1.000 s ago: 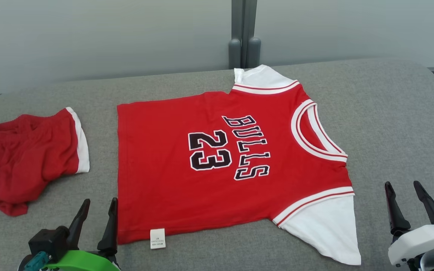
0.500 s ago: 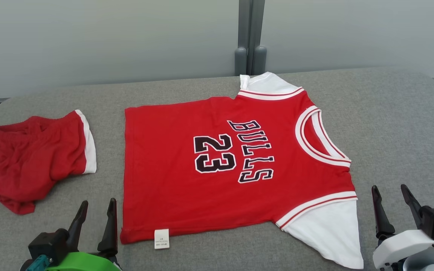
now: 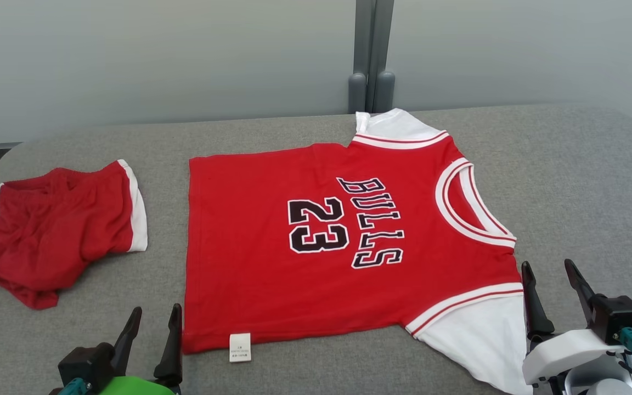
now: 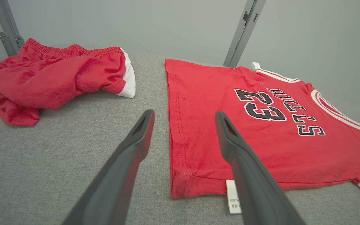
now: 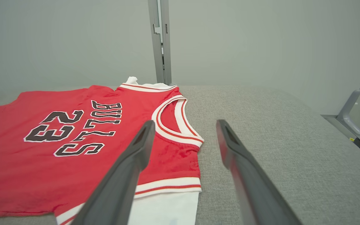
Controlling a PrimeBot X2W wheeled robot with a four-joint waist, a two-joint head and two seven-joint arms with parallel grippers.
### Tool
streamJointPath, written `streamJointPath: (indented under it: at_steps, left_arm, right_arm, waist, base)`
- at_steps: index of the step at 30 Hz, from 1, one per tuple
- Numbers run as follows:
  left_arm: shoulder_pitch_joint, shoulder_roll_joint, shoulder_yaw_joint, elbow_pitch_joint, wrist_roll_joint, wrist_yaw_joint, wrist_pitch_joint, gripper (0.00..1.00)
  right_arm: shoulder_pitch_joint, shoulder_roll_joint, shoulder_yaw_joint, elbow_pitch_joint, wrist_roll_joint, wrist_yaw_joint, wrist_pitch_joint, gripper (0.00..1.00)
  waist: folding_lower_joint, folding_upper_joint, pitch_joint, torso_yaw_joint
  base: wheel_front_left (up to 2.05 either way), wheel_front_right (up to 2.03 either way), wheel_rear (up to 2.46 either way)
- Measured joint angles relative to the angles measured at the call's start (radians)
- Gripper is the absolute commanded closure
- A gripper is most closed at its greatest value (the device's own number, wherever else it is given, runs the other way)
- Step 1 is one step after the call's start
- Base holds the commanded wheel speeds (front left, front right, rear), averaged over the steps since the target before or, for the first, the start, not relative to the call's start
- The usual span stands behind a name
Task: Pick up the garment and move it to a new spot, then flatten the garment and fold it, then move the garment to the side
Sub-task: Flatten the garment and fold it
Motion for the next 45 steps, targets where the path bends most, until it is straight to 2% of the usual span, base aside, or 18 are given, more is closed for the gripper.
streamJointPath:
  at_steps: [21,32,42,43,44,45]
  left_arm:
    - [-0.002,-0.019,0.030,0.040,0.009,-0.025,0.000,0.00]
    - [-0.003,-0.033,0.031,0.052,0.011,-0.034,0.000,0.00]
    - [-0.004,-0.035,0.043,0.068,0.027,-0.042,0.000,0.00]
    - [-0.004,-0.035,0.042,0.070,0.029,-0.042,0.000,0.00]
    - [-0.004,-0.035,0.041,0.072,0.033,-0.042,0.000,0.00]
    - [-0.005,-0.035,0.041,0.072,0.034,-0.042,0.000,0.00]
  right_arm:
    - [0.010,0.040,0.009,0.027,-0.048,0.000,0.000,0.00]
    - [0.163,0.068,0.028,0.233,-0.016,0.027,-0.001,0.00]
    - [0.123,0.094,0.023,0.292,0.017,0.049,-0.001,0.00]
    - [0.118,0.094,0.024,0.300,0.017,0.055,-0.001,0.03]
    - [0.114,0.095,0.024,0.310,0.020,0.058,-0.001,0.11]
    - [0.111,0.095,0.024,0.319,0.025,0.063,-0.001,0.28]
  waist:
    - [0.0000,0.0000,-0.011,-0.006]
    - [0.0000,0.0000,-0.004,-0.010]
    - [0.0000,0.0000,0.009,-0.019]
    - [0.0000,0.0000,0.009,-0.018]
    - [0.0000,0.0000,0.009,-0.018]
    - [0.0000,0.0000,0.010,-0.017]
  base:
    - [0.00,0.00,0.00]
    - [0.00,0.00,0.00]
    - [0.00,0.00,0.00]
    - [0.00,0.00,0.00]
    - [0.00,0.00,0.00]
    - [0.00,0.00,0.00]
